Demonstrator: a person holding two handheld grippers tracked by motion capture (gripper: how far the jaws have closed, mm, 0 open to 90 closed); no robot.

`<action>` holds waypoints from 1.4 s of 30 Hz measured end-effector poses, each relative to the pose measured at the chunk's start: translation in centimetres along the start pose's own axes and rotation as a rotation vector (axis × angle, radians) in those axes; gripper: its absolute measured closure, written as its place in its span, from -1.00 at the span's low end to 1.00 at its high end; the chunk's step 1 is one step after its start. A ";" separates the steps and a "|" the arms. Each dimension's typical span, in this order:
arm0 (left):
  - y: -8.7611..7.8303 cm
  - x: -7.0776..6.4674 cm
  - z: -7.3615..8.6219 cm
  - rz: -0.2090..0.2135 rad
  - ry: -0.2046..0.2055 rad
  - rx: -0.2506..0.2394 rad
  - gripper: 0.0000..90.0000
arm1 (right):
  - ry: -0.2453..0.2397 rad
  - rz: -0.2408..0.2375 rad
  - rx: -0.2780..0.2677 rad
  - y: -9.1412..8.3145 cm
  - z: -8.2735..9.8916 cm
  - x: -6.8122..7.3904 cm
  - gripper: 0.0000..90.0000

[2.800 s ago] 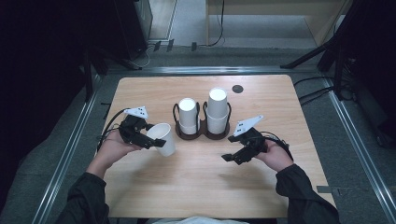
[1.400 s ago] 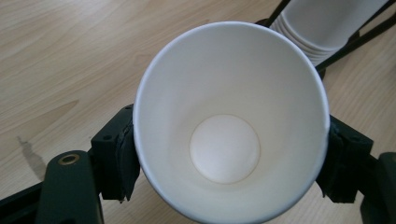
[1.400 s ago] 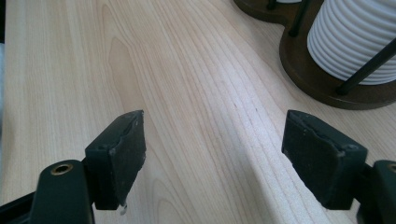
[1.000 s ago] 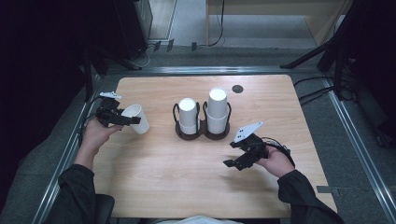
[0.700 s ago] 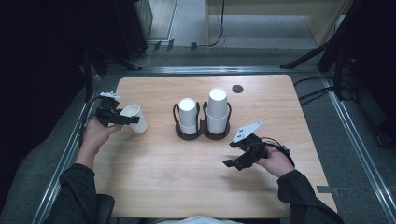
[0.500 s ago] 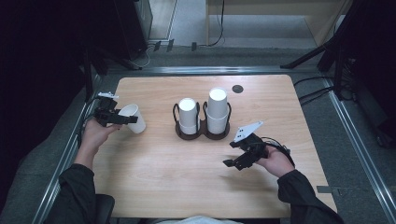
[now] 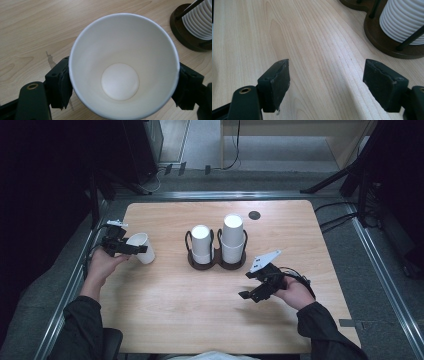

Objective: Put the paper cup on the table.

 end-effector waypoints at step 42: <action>0.0 -0.9 -0.1 0.104 -0.024 0.008 -0.91 | -0.003 -0.003 -0.002 -0.1 0.0 0.0 -0.51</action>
Point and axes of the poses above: each handheld gripper's, and its own axes: y roughly forward along the jaws, z roughly out of its underside, x roughly to its left, the point moved 5 cm from there along y, roughly forward along the jaws, and after that the axes turned 6 degrees about -z, right-handed, at the moved point
